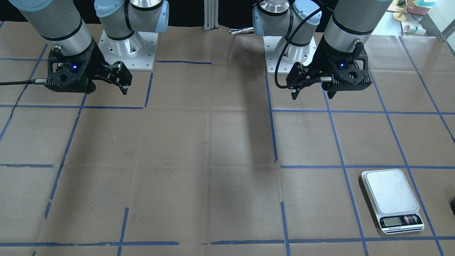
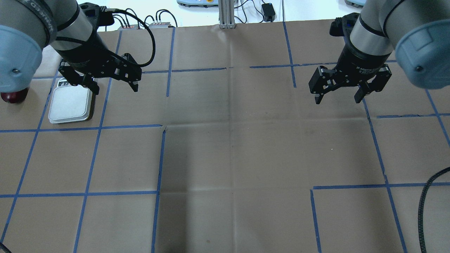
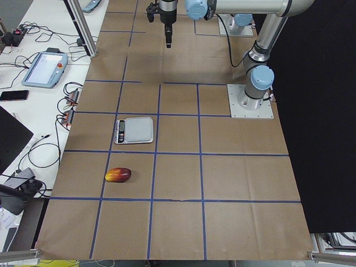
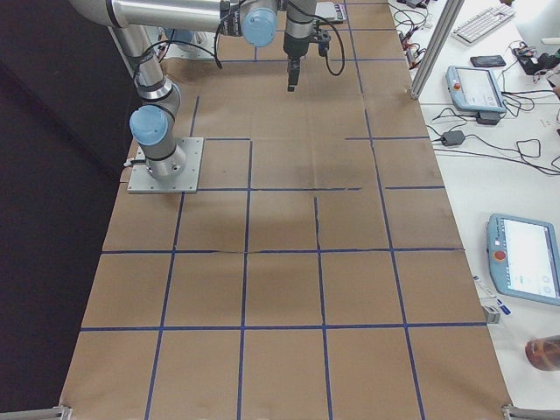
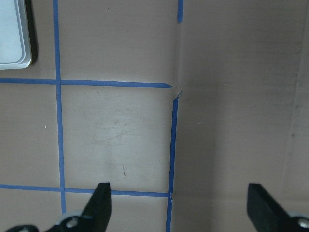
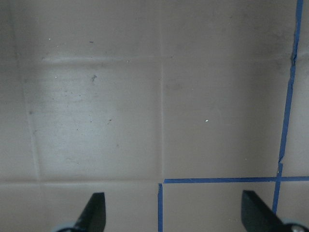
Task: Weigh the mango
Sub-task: 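Move the left gripper away from the scale toward the mango beside it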
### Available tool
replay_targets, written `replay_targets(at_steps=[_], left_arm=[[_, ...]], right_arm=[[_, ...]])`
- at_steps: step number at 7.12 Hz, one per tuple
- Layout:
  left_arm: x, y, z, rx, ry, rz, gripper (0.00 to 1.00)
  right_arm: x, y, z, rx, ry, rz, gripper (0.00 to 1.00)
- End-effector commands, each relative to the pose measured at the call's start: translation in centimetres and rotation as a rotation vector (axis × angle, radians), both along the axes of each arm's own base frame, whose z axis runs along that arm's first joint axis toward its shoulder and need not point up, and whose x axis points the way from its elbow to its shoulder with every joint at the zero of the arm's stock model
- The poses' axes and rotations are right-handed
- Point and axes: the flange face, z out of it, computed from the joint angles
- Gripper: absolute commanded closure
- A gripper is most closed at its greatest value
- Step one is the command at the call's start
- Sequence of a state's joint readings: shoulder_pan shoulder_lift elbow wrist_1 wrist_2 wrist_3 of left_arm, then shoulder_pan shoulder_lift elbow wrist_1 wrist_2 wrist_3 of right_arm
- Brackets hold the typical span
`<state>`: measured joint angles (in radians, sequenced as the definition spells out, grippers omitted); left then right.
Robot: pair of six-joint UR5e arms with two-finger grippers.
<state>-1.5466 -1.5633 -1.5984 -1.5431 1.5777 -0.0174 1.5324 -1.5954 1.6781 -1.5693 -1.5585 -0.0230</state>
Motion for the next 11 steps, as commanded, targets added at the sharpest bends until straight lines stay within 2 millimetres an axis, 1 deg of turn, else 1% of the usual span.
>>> replay_targets(at_steps=[1, 2, 3, 4, 5, 6, 7, 8, 9, 11], left_arm=[[-0.1, 0.0, 0.1, -0.002, 0.004, -0.002, 0.0], [0.1, -0.1, 0.2, -0.006, 0.004, 0.001, 0.0], [0.3, -0.7, 0.9, -0.018, 0.002, 0.006, 0.0], [2.5, -1.4, 1.2, -0.026, 0.007, 0.05, 0.0], [5.6, -2.3, 1.2, -0.028, 0.008, 0.106, 0.0], [9.6, -3.6, 1.7, -0.042, 0.005, 0.139, 0.0], [14.6, -5.2, 1.2, -0.033, 0.002, 0.144, 0.0], [21.1, -7.0, -0.7, -0.007, 0.005, 0.141, 0.0], [27.5, -8.3, -1.8, 0.005, 0.004, 0.136, 0.0], [40.8, -11.9, -4.5, 0.006, -0.005, 0.049, 0.0]], right_arm=[[0.0, 0.0, 0.0, 0.0, 0.0, 0.0, 0.0], [0.0, 0.0, 0.0, 0.0, 0.0, 0.0, 0.0], [0.0, 0.0, 0.0, 0.0, 0.0, 0.0, 0.0], [0.0, 0.0, 0.0, 0.0, 0.0, 0.0, 0.0], [0.0, 0.0, 0.0, 0.0, 0.0, 0.0, 0.0], [0.0, 0.0, 0.0, 0.0, 0.0, 0.0, 0.0], [0.0, 0.0, 0.0, 0.0, 0.0, 0.0, 0.0], [0.0, 0.0, 0.0, 0.0, 0.0, 0.0, 0.0], [0.0, 0.0, 0.0, 0.0, 0.0, 0.0, 0.0], [0.0, 0.0, 0.0, 0.0, 0.0, 0.0, 0.0]])
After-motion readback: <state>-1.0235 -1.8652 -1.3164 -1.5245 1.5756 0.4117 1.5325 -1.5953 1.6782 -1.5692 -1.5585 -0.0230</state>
